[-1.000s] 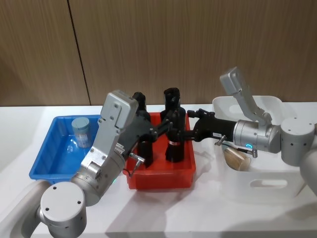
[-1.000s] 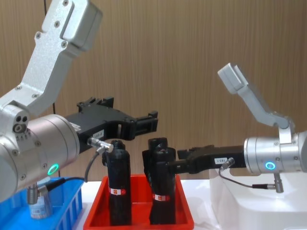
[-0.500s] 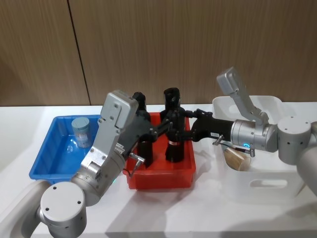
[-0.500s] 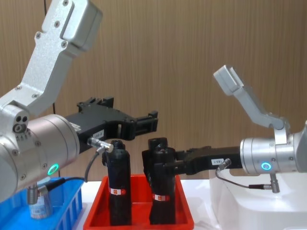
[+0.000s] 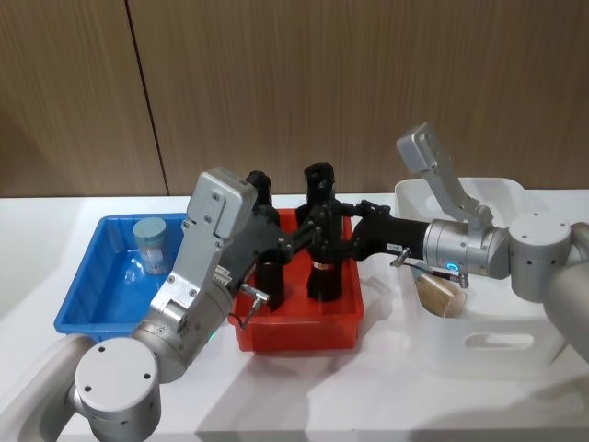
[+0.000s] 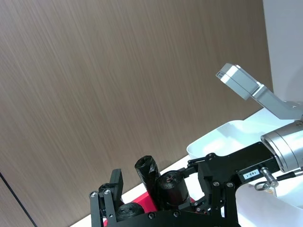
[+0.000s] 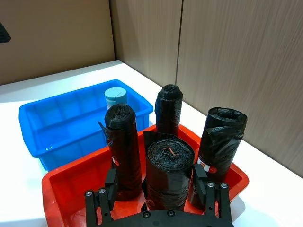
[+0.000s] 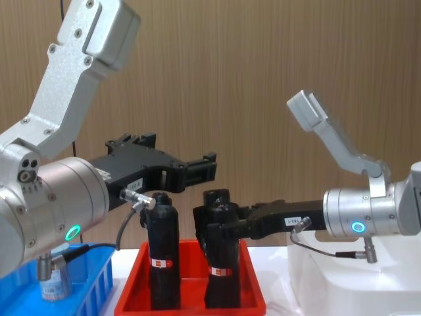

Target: Pick the cotton swabs from the blue box and place them into the white box.

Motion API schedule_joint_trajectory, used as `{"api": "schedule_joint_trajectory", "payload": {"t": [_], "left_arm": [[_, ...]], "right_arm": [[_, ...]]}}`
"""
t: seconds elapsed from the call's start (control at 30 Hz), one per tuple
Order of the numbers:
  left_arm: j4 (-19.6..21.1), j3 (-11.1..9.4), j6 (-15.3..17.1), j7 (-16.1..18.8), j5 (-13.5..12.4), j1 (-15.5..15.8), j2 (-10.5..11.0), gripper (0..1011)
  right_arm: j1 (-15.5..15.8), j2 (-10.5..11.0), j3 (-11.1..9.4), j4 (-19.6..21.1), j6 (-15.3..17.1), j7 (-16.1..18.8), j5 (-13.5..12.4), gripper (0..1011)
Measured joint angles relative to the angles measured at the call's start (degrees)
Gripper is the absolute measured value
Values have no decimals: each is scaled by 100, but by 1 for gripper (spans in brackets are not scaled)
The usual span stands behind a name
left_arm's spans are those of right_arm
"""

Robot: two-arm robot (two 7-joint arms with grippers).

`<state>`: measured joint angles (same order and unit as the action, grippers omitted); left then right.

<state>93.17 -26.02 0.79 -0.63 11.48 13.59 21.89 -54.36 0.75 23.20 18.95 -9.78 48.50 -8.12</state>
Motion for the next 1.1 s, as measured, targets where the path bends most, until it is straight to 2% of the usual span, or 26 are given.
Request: {"api": "schedule_joint_trajectory", "payload": {"t": [0.7, 1.1], "left_arm": [[0, 0, 0, 0, 0, 0, 0, 1004], [0, 0, 0, 0, 0, 0, 0, 1004]], "right_arm": [[-420, -218, 48, -841, -404, -173, 43, 1002], [-564, -280, 44, -1134, -507, -277, 121, 1002]]}}
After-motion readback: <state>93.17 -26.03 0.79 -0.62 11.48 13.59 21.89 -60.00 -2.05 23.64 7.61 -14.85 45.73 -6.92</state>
